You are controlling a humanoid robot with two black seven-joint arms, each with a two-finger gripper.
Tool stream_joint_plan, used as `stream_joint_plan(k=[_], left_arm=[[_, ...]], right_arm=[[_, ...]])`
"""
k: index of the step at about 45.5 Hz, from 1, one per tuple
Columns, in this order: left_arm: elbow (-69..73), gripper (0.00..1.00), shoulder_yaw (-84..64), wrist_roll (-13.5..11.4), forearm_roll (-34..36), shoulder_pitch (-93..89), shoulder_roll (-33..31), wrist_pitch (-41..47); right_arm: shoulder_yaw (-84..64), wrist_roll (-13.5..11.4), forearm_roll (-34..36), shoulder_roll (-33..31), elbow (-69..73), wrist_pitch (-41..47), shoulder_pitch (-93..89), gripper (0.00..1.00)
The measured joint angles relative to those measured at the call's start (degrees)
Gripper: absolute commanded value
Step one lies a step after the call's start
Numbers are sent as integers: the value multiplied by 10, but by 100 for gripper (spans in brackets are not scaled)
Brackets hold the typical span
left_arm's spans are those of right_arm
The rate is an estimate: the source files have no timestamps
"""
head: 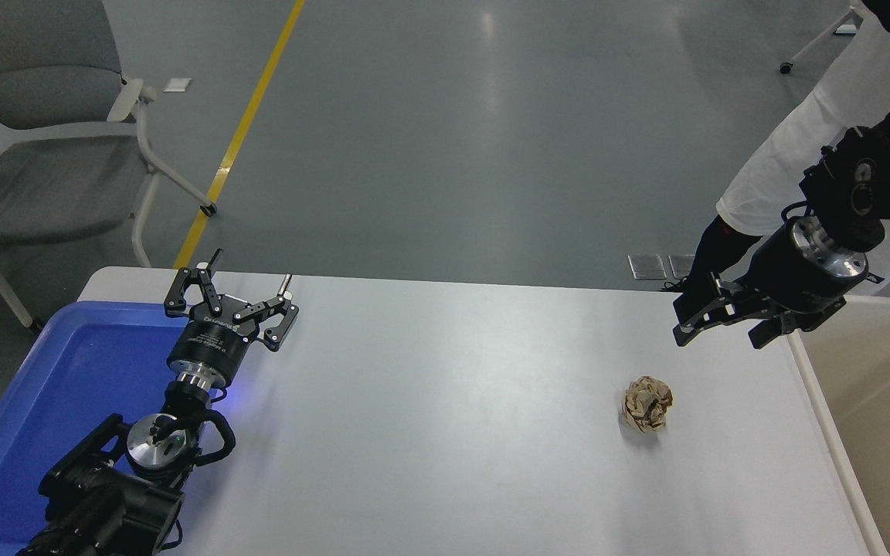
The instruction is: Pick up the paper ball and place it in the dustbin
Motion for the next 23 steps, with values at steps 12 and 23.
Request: stream_joint_plan(k=[12,23], left_arm=[[0,99,0,0,0,0,0,0],[0,99,0,0,0,0,0,0]], right_arm=[[0,0,0,-1,0,1,0,100],[12,1,2,-13,-34,1,-6,100]])
